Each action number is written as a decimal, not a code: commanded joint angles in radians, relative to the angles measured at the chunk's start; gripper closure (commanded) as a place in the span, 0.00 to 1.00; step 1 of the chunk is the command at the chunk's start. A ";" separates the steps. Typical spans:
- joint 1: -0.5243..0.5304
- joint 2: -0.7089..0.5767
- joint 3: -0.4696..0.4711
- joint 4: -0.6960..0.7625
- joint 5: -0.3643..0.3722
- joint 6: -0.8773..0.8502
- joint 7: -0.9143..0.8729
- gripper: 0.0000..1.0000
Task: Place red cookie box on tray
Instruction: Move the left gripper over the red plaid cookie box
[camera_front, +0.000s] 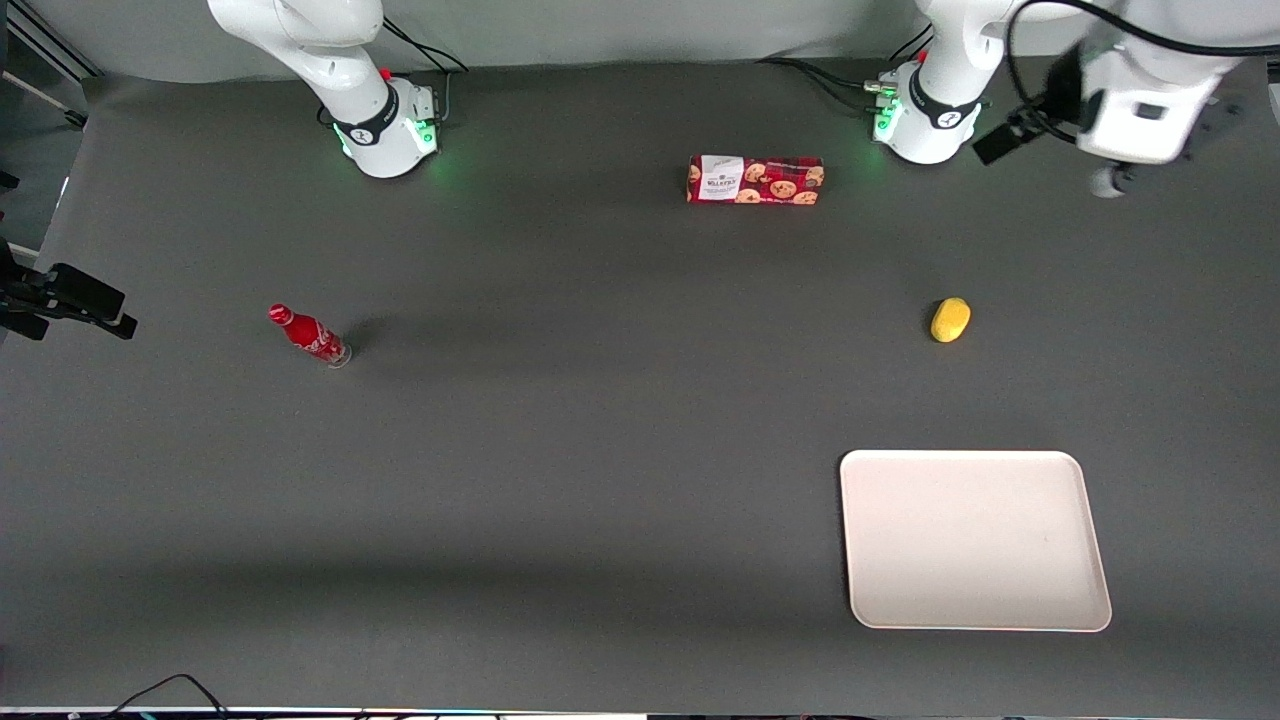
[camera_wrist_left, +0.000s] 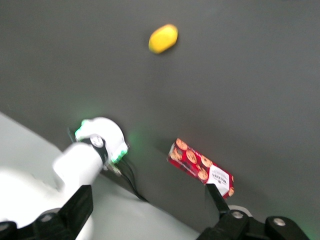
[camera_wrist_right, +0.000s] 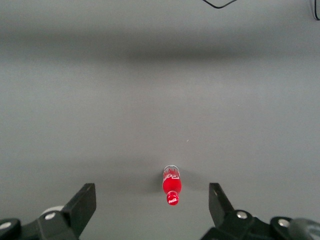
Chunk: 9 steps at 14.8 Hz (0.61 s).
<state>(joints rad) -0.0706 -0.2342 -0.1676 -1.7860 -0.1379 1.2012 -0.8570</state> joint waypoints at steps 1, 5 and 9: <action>-0.002 -0.290 -0.119 -0.341 -0.124 0.103 -0.248 0.00; 0.003 -0.392 -0.299 -0.532 -0.224 0.250 -0.511 0.00; -0.015 -0.398 -0.413 -0.604 -0.279 0.342 -0.683 0.00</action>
<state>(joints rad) -0.0772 -0.6081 -0.5105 -2.3279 -0.3774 1.4766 -1.4169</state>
